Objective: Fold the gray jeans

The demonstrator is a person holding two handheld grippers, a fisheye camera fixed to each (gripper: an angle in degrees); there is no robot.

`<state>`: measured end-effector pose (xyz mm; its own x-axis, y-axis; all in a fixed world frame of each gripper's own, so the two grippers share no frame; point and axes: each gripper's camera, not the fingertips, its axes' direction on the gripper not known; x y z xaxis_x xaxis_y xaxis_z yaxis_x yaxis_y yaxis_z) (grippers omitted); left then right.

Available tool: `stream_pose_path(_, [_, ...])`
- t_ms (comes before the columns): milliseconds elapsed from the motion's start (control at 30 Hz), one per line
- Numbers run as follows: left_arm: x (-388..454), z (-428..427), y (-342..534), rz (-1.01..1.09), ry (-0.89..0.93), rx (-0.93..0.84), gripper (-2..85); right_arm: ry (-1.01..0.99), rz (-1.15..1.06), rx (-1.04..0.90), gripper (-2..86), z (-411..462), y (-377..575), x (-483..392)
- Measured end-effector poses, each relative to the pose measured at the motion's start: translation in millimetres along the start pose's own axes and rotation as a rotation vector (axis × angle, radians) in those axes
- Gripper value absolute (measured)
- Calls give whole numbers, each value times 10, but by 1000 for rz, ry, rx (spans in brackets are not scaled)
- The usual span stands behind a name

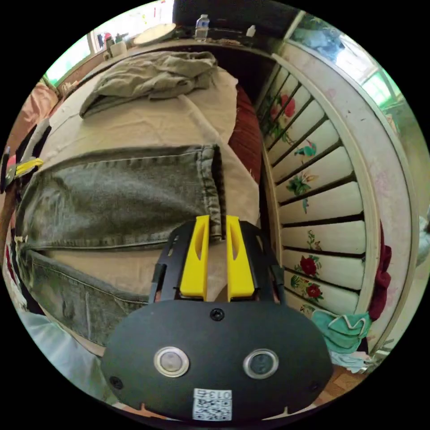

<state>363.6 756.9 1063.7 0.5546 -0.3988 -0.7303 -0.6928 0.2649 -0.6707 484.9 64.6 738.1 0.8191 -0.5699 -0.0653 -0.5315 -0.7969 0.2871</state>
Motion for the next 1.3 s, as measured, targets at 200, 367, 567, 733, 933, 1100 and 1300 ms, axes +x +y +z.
stream_pose_path(200, [-234,-895,703,-81,-207,52,-2,20,-192,159,68,-258,-114,-652])
stream_pose_path(367, [-339,-1142,1667,-286,-319,-100,-3,26,-320,205,36,-31,-130,-1297])
stream_pose_path(567, [-603,-1047,2279,-436,-238,-193,-3,17,-333,48,6,400,-317,-1555])
stream_pose_path(733, [-777,-1376,2347,-483,-247,-112,3,-6,-300,104,15,205,-527,-1595])
stream_pose_path(933, [-1167,-1628,2369,-266,-357,-208,58,-140,-606,117,86,48,-908,-1993])
stream_pose_path(1100, [-1385,-1460,2241,-90,-268,-372,77,-129,-850,0,110,215,-1298,-2477])
stream_pose_path(1300, [-1324,-1349,2294,43,-190,-437,69,-115,-986,-143,104,501,-1505,-2804])
